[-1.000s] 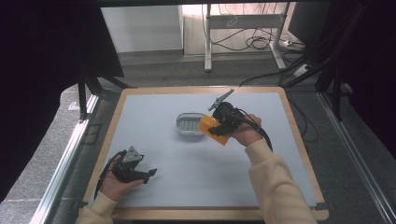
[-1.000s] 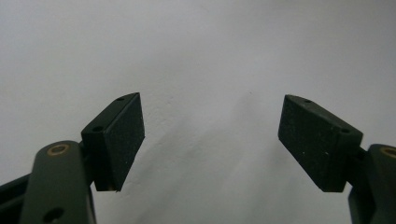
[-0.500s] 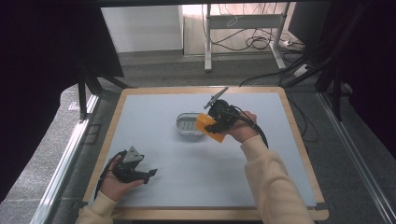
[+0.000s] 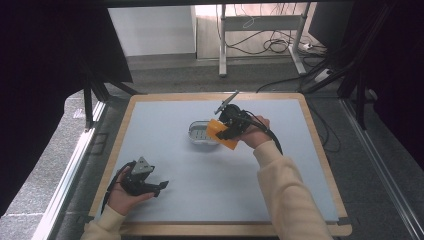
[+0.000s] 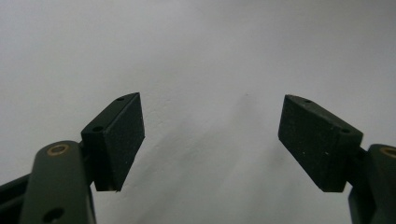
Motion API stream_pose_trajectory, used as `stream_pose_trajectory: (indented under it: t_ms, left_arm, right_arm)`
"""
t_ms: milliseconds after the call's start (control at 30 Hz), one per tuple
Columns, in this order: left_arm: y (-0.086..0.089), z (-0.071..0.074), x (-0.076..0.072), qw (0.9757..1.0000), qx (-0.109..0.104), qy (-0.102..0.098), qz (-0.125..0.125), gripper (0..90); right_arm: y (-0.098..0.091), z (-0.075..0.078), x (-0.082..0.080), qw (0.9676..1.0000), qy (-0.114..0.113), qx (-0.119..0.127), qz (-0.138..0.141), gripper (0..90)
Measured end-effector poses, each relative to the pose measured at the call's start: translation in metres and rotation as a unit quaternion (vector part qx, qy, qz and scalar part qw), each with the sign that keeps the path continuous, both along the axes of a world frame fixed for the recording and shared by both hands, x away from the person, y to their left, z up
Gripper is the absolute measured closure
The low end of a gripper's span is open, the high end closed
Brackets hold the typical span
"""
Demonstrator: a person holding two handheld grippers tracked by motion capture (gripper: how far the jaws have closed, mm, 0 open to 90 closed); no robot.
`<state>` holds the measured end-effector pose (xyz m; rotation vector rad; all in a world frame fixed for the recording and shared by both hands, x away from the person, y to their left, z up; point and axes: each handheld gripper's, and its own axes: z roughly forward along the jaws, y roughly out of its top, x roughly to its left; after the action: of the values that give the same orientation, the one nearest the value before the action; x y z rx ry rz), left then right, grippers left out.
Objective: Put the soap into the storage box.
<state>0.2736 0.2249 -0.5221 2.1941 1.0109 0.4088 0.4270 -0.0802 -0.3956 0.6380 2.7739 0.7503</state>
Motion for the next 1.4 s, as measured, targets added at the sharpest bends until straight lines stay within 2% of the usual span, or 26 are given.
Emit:
stream_pose_trajectory:
  t_ms: [333, 433, 833, 1400]
  left_arm:
    - [0.0, 0.0, 0.0, 1.0, -0.001, 0.001, -0.001, 22.5]
    - [0.001, 0.0, 0.001, 1.0, -0.002, 0.002, -0.001, 22.6]
    - [0.001, 0.0, 0.0, 1.0, -0.004, 0.0, 0.0, 22.5]
    - [0.002, 0.0, 0.001, 1.0, -0.004, -0.001, -0.001, 22.5]
  right_arm:
    - [0.007, 0.0, 0.01, 0.9999, -0.001, -0.004, 0.01, 61.7]
    - [0.008, 0.001, 0.013, 0.9999, 0.004, 0.003, 0.012, 61.7]
    - [0.016, 0.003, 0.023, 0.9997, 0.003, -0.003, 0.024, 61.7]
    - [0.034, -0.003, 0.039, 0.9991, -0.002, -0.016, 0.04, 61.7]
